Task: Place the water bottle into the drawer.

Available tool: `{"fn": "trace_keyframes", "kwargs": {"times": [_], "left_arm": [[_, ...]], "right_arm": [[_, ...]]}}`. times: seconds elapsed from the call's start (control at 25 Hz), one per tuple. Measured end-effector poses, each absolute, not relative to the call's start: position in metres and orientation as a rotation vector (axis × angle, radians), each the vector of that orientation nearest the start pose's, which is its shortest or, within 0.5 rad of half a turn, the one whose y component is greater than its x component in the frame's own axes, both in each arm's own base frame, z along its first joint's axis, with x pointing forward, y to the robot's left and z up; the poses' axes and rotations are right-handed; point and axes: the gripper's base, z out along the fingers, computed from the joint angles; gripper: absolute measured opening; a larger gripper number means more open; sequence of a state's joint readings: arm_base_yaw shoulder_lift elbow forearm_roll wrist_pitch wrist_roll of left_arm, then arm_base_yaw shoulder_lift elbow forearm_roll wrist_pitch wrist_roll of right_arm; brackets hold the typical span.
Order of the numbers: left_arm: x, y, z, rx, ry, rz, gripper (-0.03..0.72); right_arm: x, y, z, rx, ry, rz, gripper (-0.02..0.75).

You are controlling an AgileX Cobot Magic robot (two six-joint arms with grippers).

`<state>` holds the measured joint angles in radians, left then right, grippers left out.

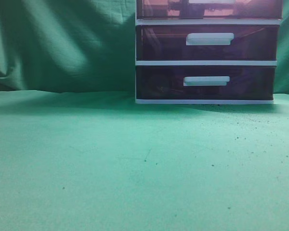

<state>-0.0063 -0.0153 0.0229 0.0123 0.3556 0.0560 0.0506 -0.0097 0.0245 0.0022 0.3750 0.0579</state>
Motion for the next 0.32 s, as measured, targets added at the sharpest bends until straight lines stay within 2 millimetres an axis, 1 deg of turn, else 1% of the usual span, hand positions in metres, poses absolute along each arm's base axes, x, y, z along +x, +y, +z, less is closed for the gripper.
{"fn": "trace_keyframes", "kwargs": {"times": [0.32], "left_arm": [[0.0528,0.0000,0.1743,0.068,1.846,0.048,0.000]], "right_arm": [[0.0525,0.0027,0.1717,0.008,1.874,0.077,0.000]]}}
